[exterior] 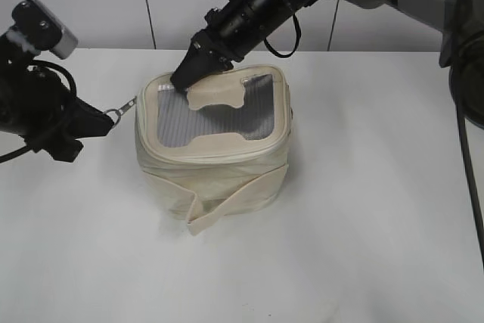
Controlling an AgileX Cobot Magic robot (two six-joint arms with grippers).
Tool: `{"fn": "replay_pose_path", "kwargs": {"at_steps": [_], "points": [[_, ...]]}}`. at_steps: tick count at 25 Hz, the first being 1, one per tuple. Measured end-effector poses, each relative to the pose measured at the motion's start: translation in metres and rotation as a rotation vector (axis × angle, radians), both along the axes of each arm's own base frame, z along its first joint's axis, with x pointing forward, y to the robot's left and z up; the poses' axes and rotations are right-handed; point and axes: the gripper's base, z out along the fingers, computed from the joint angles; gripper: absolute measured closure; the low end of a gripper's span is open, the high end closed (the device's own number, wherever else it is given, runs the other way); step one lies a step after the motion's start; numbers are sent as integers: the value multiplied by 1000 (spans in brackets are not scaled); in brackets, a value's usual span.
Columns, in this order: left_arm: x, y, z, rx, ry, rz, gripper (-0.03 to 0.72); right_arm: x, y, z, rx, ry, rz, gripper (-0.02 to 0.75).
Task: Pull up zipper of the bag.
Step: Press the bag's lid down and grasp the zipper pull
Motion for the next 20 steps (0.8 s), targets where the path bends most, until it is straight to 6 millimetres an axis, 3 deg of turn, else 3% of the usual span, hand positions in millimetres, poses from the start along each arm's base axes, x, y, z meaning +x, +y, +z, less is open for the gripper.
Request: {"fn": "replay_pose_path", "kwargs": {"at_steps": [6,9,15,20], "points": [[-13,-5,8,-21,52,-26,692,2,-2,0,-6,56,-62,686],[-23,-17,8,1,93,-77,692,8,-8,0,-8,90,-123,687],[-51,-61,6,23,101,-249,692,14,-16,-1,-9,114,-175,687],[-67,-99,9,3,-31,-274,692,14,-16,-1,-9,119,-173,692]]}}
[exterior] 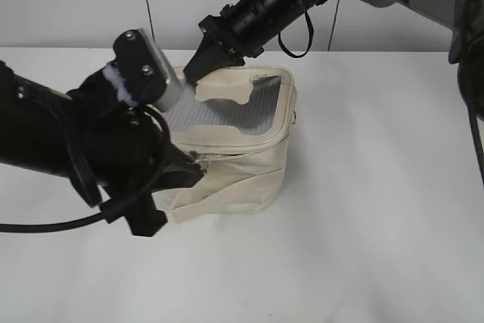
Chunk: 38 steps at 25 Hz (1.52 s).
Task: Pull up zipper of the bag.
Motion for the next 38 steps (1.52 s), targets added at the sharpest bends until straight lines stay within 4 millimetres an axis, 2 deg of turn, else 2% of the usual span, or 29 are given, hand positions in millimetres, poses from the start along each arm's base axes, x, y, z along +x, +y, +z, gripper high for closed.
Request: {"fn": "replay_pose_path", "kwargs": {"at_steps": [3,5,8,10,11,13,17,20,22,25,26,30,32,35,38], "points": [[-4,-13,-1,-42,-1,42,688,1,-1,0,0,0,-2,687],[-4,-12,-2,-59,33,69,656,3,-4,0,-1,-1,-8,627],[-3,-4,-3,-72,144,70,491,9,-14,3,-10,-18,-25,395],[3,10,-4,-78,233,101,374,13,-25,8,-28,-28,-35,305],[5,18,-3,-77,273,119,332,14,-31,13,-41,-37,-46,293],[14,39,1,-80,311,196,297,17,-45,29,-73,-63,-82,312],[37,76,18,-118,276,346,278,22,-79,66,-108,-120,-173,375],[66,81,41,-143,219,356,277,21,-105,75,-122,-95,-232,385],[90,74,51,-138,217,312,277,14,-121,69,-143,-47,-260,388],[131,57,60,-156,250,229,277,-9,-147,55,-159,-41,-353,390],[145,50,62,-161,265,193,277,-24,-154,45,-167,-47,-385,391],[190,12,62,-154,296,25,276,-85,-172,30,-151,-188,-486,391],[203,-7,60,-134,294,-54,276,-112,-179,11,-147,-198,-540,391],[216,-32,52,-90,263,-130,276,-140,-184,-10,-127,-240,-547,370],[223,-48,39,-75,259,-161,276,-152,-183,-20,-81,-255,-545,349]]}}
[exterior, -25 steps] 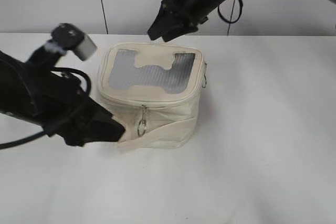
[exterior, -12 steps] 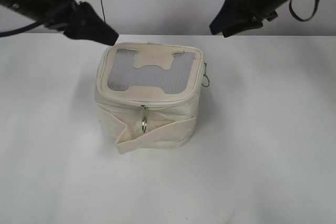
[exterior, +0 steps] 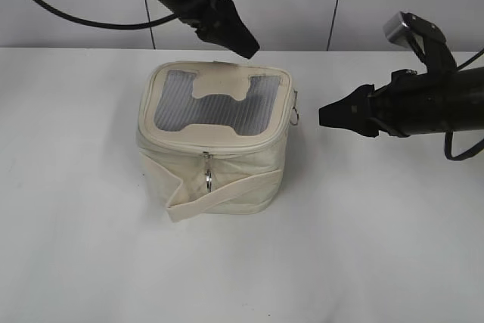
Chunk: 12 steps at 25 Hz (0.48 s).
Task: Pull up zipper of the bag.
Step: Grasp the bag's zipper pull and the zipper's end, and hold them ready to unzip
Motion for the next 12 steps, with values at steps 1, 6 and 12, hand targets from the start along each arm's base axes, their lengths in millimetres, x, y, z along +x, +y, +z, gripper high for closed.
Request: {"fn": "replay_pose_path", "kwargs": {"at_steps": [1,6,12], "points": [[1,-4,-5,3,5,-7,276,-2,0,-1,12,-2,1,346],[0,-16,-26,30,38,-37,282,0,1,-9,12,-11,15,345],[0,-19,-37,71,70,-29,446,3,4,-23,21,-12,53,345]]}}
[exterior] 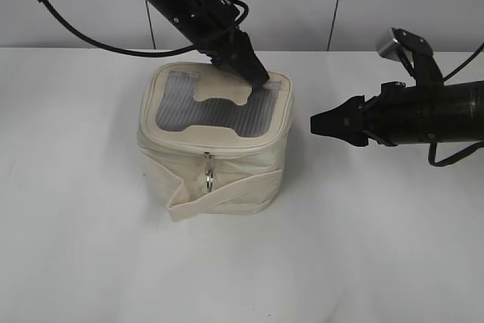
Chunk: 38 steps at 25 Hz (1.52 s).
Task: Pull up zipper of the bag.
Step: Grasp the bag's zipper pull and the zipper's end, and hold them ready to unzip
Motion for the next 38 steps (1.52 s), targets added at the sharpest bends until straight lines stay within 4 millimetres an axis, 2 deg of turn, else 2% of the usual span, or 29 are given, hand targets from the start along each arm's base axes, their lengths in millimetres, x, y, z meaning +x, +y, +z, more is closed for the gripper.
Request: {"fn": "replay_pose_path", "kwargs": {"at_steps": [2,4,15,23,31,38], "points": [[0,0,0,8,-4,0,587,2,2,-3,1,-18,26,345],[1,0,-1,11,6,15,641,3,2,-6,-12,-38,53,345],[5,-2,-1,14,27,125,642,16,6,-17,-16,-51,83,342],[5,-2,-1,15,29,128,644,32,11,-4,-24,-130,100,342],[5,-2,-1,16,28,130,644,29,24,-21,-127,-127,154,342],[5,-1,-1,18,26,130,644,35,35,-30,-171,-126,174,342]]}}
